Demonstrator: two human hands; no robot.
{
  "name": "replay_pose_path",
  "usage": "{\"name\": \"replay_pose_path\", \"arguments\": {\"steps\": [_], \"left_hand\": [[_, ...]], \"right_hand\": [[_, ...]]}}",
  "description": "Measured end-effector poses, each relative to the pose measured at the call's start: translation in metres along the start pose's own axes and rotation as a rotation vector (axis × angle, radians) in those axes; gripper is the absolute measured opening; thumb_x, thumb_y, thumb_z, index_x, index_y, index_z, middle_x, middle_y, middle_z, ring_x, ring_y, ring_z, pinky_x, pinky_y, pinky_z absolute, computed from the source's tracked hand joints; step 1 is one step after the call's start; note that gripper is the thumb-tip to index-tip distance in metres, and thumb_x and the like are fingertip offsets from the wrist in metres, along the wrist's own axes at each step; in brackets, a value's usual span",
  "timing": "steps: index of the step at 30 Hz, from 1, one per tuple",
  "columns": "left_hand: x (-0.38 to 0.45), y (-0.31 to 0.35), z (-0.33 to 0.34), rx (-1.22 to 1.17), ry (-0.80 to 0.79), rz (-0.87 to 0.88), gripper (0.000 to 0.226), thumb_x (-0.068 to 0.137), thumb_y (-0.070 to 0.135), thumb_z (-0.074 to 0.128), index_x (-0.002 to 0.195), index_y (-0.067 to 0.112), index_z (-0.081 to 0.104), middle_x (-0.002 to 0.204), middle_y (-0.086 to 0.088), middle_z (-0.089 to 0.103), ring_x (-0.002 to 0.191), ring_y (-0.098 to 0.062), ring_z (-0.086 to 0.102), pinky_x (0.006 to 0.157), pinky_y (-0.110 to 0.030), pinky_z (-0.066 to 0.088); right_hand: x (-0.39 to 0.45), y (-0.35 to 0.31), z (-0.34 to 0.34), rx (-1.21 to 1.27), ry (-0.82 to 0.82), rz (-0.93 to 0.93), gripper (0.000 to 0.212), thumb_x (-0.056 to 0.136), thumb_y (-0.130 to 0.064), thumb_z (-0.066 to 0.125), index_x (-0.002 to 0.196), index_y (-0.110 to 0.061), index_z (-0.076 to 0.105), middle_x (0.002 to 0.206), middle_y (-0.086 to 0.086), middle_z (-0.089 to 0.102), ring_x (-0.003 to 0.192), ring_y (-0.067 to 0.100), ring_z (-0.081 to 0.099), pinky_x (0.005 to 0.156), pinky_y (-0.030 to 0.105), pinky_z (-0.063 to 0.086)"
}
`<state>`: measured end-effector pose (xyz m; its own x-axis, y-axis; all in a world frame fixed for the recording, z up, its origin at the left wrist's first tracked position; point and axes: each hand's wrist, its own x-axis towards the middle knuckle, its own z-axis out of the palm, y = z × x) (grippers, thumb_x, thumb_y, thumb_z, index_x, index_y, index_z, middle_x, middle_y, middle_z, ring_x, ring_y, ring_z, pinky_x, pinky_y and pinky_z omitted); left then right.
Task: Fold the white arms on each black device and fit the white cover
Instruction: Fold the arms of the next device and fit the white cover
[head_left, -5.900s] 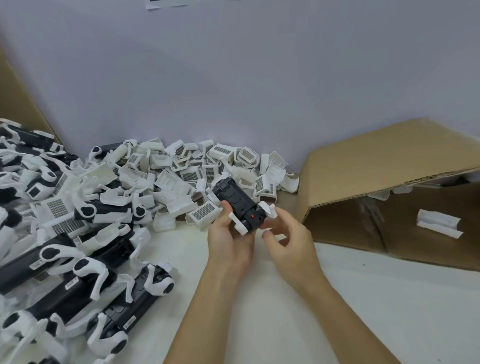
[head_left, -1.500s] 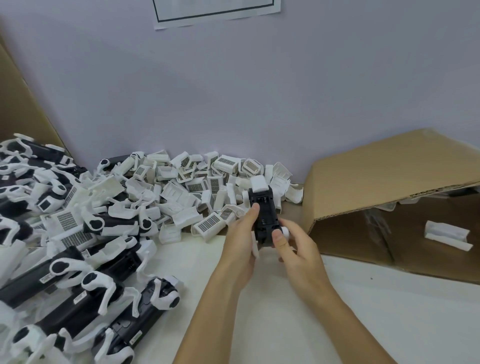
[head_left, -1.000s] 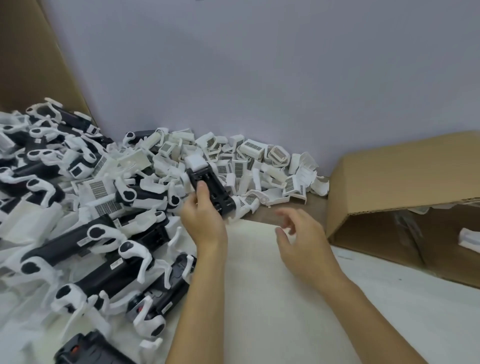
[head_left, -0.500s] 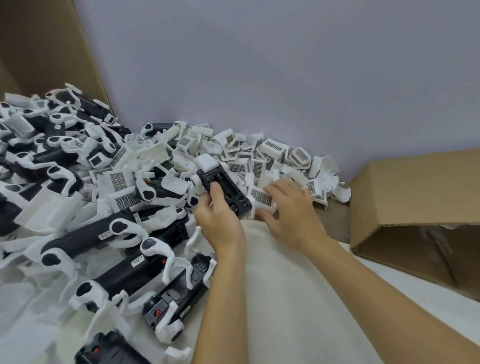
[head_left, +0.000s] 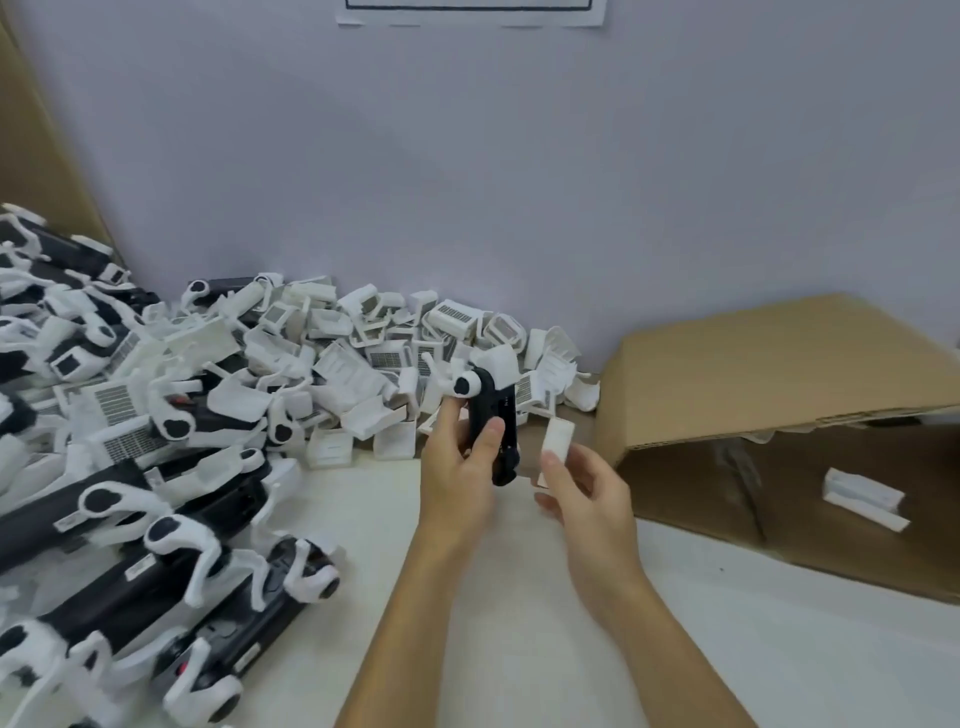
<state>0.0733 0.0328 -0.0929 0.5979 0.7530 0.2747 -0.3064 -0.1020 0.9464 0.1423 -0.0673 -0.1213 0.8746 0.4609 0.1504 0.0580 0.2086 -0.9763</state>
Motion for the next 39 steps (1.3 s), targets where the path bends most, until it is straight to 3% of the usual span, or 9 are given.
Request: {"name": "replay_pose_path", "arguments": {"steps": [5, 10, 16, 20, 27, 32, 34, 37, 39], "left_hand": [[-0.002, -0.008, 0.008, 0.021, -0.031, -0.012, 0.022, 0.101, 0.011, 0.054, 0.115, 0.024, 0.066, 0.097, 0.0, 0.076, 0.09, -0.014, 0.072, 0.071, -0.021, 0.052], [-0.004, -0.015, 0.017, 0.047, -0.042, 0.0, 0.027, 0.105, 0.012, 0.046, 0.095, 0.026, 0.066, 0.088, 0.011, 0.073, 0.086, -0.004, 0.067, 0.076, -0.018, 0.05], [-0.004, -0.018, 0.018, -0.017, -0.127, 0.007, 0.018, 0.091, 0.034, 0.057, 0.104, 0.028, 0.069, 0.096, 0.0, 0.075, 0.092, -0.018, 0.07, 0.079, -0.031, 0.056], [-0.004, -0.019, 0.019, 0.055, -0.122, 0.063, 0.021, 0.086, 0.035, 0.063, 0.106, 0.031, 0.067, 0.096, -0.003, 0.075, 0.092, -0.028, 0.07, 0.083, -0.04, 0.057], [-0.002, -0.016, 0.015, -0.077, -0.027, -0.007, 0.022, 0.085, 0.035, 0.06, 0.094, 0.019, 0.071, 0.079, 0.002, 0.074, 0.073, -0.01, 0.068, 0.063, -0.02, 0.053], [-0.003, -0.013, 0.014, -0.178, -0.041, -0.055, 0.021, 0.086, 0.032, 0.06, 0.076, 0.031, 0.078, 0.076, 0.01, 0.073, 0.072, -0.005, 0.068, 0.066, -0.02, 0.055], [-0.005, -0.014, 0.015, -0.196, -0.084, -0.057, 0.029, 0.096, 0.023, 0.057, 0.08, 0.034, 0.079, 0.081, 0.012, 0.074, 0.077, -0.003, 0.069, 0.067, -0.019, 0.055], [-0.006, -0.016, 0.016, -0.224, -0.121, -0.085, 0.027, 0.1, 0.016, 0.052, 0.09, 0.025, 0.075, 0.088, 0.004, 0.074, 0.082, -0.011, 0.069, 0.07, -0.024, 0.057], [-0.005, -0.015, 0.016, -0.226, -0.132, -0.101, 0.023, 0.101, 0.013, 0.049, 0.098, 0.017, 0.071, 0.088, 0.0, 0.073, 0.082, -0.014, 0.069, 0.07, -0.025, 0.057]], "right_hand": [[0.0, 0.002, 0.005, -0.182, 0.011, -0.144, 0.024, 0.094, -0.024, 0.067, 0.117, -0.026, 0.068, 0.107, -0.01, 0.072, 0.102, 0.005, 0.065, 0.077, 0.017, 0.053], [-0.002, 0.002, 0.011, -0.346, 0.11, -0.266, 0.021, 0.09, -0.039, 0.067, 0.11, -0.031, 0.07, 0.095, -0.012, 0.063, 0.093, 0.001, 0.06, 0.078, 0.023, 0.051], [-0.003, -0.001, 0.012, -0.458, 0.087, -0.317, 0.005, 0.09, -0.036, 0.068, 0.087, -0.032, 0.066, 0.082, -0.007, 0.056, 0.082, -0.001, 0.056, 0.067, 0.007, 0.04], [-0.005, -0.001, 0.012, -0.53, 0.094, -0.334, 0.003, 0.092, -0.027, 0.068, 0.09, -0.03, 0.067, 0.078, -0.009, 0.048, 0.083, -0.004, 0.051, 0.065, 0.005, 0.037], [-0.007, -0.001, 0.016, -0.433, 0.007, -0.345, 0.011, 0.096, -0.032, 0.06, 0.097, -0.03, 0.071, 0.091, -0.008, 0.055, 0.085, 0.002, 0.058, 0.072, 0.01, 0.042], [-0.004, -0.003, 0.014, -0.243, 0.006, -0.221, 0.024, 0.093, -0.043, 0.053, 0.105, -0.032, 0.07, 0.101, -0.005, 0.057, 0.091, 0.004, 0.06, 0.075, 0.014, 0.046], [-0.003, -0.003, 0.013, -0.164, -0.005, -0.186, 0.017, 0.099, -0.035, 0.056, 0.106, -0.03, 0.071, 0.107, -0.004, 0.06, 0.095, 0.005, 0.062, 0.078, 0.013, 0.047], [-0.002, -0.004, 0.012, -0.094, -0.039, -0.173, 0.024, 0.103, -0.016, 0.051, 0.113, -0.015, 0.073, 0.11, 0.003, 0.07, 0.102, 0.014, 0.067, 0.085, 0.028, 0.053], [-0.002, -0.005, 0.011, -0.034, -0.052, -0.174, 0.025, 0.104, -0.01, 0.048, 0.114, -0.011, 0.072, 0.104, 0.005, 0.074, 0.098, 0.018, 0.07, 0.082, 0.029, 0.054]]}}
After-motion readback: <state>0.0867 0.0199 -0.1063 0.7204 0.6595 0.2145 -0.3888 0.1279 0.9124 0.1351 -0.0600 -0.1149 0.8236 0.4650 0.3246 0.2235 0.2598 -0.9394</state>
